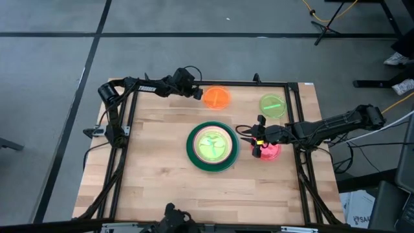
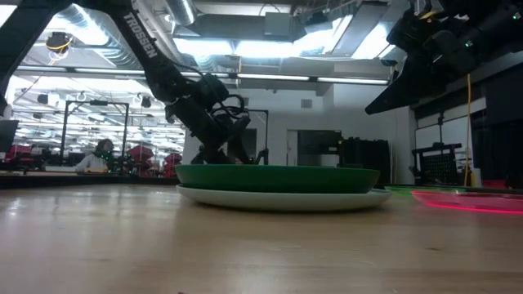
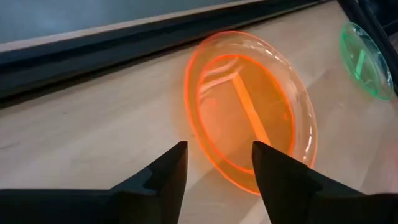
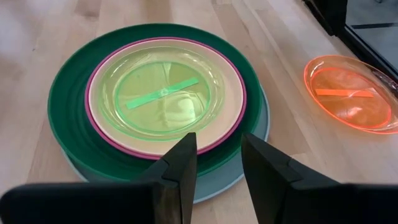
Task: Stack plastic plates
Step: Stack the orange plate on top of the bottom light green plate, then stack the light green plate on top of the orange plate
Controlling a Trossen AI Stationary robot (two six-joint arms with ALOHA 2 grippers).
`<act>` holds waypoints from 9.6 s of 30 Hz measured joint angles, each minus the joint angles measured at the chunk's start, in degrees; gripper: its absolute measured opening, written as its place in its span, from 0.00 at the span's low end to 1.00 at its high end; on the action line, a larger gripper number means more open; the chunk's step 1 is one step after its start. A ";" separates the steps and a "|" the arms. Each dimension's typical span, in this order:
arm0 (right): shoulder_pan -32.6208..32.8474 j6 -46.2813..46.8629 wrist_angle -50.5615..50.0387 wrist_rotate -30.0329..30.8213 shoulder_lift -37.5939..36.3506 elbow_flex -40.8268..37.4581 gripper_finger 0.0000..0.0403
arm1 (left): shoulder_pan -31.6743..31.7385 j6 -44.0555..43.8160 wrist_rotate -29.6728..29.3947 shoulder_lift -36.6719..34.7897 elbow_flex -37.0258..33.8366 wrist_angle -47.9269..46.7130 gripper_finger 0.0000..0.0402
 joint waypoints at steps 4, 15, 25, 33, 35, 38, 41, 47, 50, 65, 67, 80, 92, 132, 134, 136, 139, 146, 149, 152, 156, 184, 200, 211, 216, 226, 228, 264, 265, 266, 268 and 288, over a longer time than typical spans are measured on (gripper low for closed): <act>0.01 -0.01 0.06 0.01 -0.01 0.00 0.29 | -1.04 -0.80 -0.41 0.02 1.02 -0.82 0.43; 0.01 -0.34 1.34 0.01 -0.01 0.00 0.29 | -1.09 -1.20 -3.67 0.52 9.03 -12.85 0.42; 0.01 -0.36 0.82 -0.01 -0.01 0.00 0.29 | -1.17 0.55 -0.24 12.45 20.74 -22.89 0.42; -0.01 -0.42 0.76 0.30 -0.01 0.00 0.29 | -0.90 1.50 -0.34 12.94 22.75 -26.30 0.42; -0.01 -0.40 0.75 0.32 -0.01 0.00 0.29 | -0.94 1.56 0.32 12.94 22.75 -26.14 0.42; -0.01 -0.40 0.80 0.40 -0.01 0.00 0.29 | -0.87 1.99 0.98 12.94 22.75 -26.19 0.40; -0.01 -0.40 0.80 0.40 -0.01 0.00 0.29 | -0.84 2.03 1.65 12.94 22.75 -26.14 0.35; -0.01 -0.41 0.80 0.40 -0.01 0.00 0.29 | -0.65 3.44 2.75 12.94 22.71 -26.31 0.22; -0.01 -0.40 0.80 0.40 -0.01 0.00 0.29 | -0.59 3.66 1.25 12.94 22.69 -26.33 0.16; -0.01 -0.40 0.78 0.40 -0.01 0.00 0.29 | -0.48 7.45 -2.07 12.92 22.64 -26.28 0.00; 0.00 -0.40 0.78 0.40 -0.01 0.00 0.29 | -0.48 7.90 -2.07 12.87 22.64 -26.29 0.00; -0.01 -0.40 -0.20 0.40 -0.01 0.00 0.29 | -0.48 11.38 -0.97 10.60 22.58 -25.99 0.00; -0.01 -0.37 -0.49 0.38 -0.01 0.00 0.29 | -2.38 14.20 -1.50 2.19 22.58 -27.39 0.00; -0.01 -0.01 -0.45 0.38 -0.01 0.00 0.29 | -3.87 15.33 -10.31 6.29 22.58 -45.14 0.27; 0.01 -0.01 -0.47 0.38 -0.01 0.00 0.29 | -3.40 15.17 -10.34 7.17 22.58 -45.16 0.27; 0.01 -0.01 -0.45 0.38 -0.01 0.00 0.29 | -3.06 14.98 -10.35 7.46 22.58 -45.12 0.27; -0.01 -0.01 -0.45 0.38 -0.01 0.00 0.29 | -3.05 15.00 -10.29 7.60 22.58 -44.78 0.27; 0.01 -0.01 -0.45 0.38 -0.01 0.00 0.29 | -2.99 14.94 -10.18 7.84 22.58 -44.52 0.27; 0.01 -0.01 -0.44 0.38 -0.01 0.00 0.29 | -2.88 14.84 -9.96 8.95 22.58 -44.36 0.27; 0.01 -0.01 -0.47 0.38 -0.01 0.00 0.29 | -2.84 14.82 -7.85 10.55 22.62 -43.08 0.27; 0.01 -0.01 -0.49 0.38 -0.01 0.00 0.29 | -2.73 15.35 -5.96 11.59 22.84 -42.52 0.27; 0.01 -0.03 -0.46 0.40 -0.01 0.00 0.29 | -1.84 18.78 -9.03 10.76 22.50 -41.81 0.00; 0.01 -0.03 -0.51 0.40 -0.01 0.00 0.29 | -2.17 20.46 -10.66 -3.67 22.40 -44.96 0.00; 0.01 -0.04 -0.45 0.40 -0.01 0.00 0.29 | -6.10 21.10 -8.19 -12.61 22.51 -46.25 0.00; 0.01 -0.03 -0.46 0.40 -0.01 0.00 0.29 | -9.40 21.08 -5.74 -14.12 22.56 -48.32 0.00; 0.01 -0.03 -0.45 0.40 -0.01 0.00 0.29 | -20.14 21.09 -5.34 -13.88 22.56 -49.71 0.00; 0.01 -0.03 -0.43 0.40 -0.01 0.00 0.29 | -22.44 20.96 -8.35 -13.88 22.56 -49.72 0.00; -0.01 1.26 -0.36 0.43 -0.01 0.00 0.29 | -30.88 13.08 -10.81 -13.84 0.46 -25.75 0.00; 0.01 1.26 -0.34 0.43 -0.01 0.00 0.29 | -30.97 12.97 -10.75 -13.84 0.19 -24.69 0.00; 0.01 1.26 -0.26 0.43 -0.01 0.00 0.29 | -31.05 12.89 -10.61 -13.84 -0.23 -23.53 0.00; 0.01 1.26 -0.14 0.43 -0.01 0.00 0.29 | -31.31 12.86 -10.09 -13.84 -1.28 -22.01 0.00; 0.01 1.26 -0.28 0.43 -0.01 -0.01 0.29 | -31.44 12.35 -10.98 -13.84 -3.04 -20.15 0.20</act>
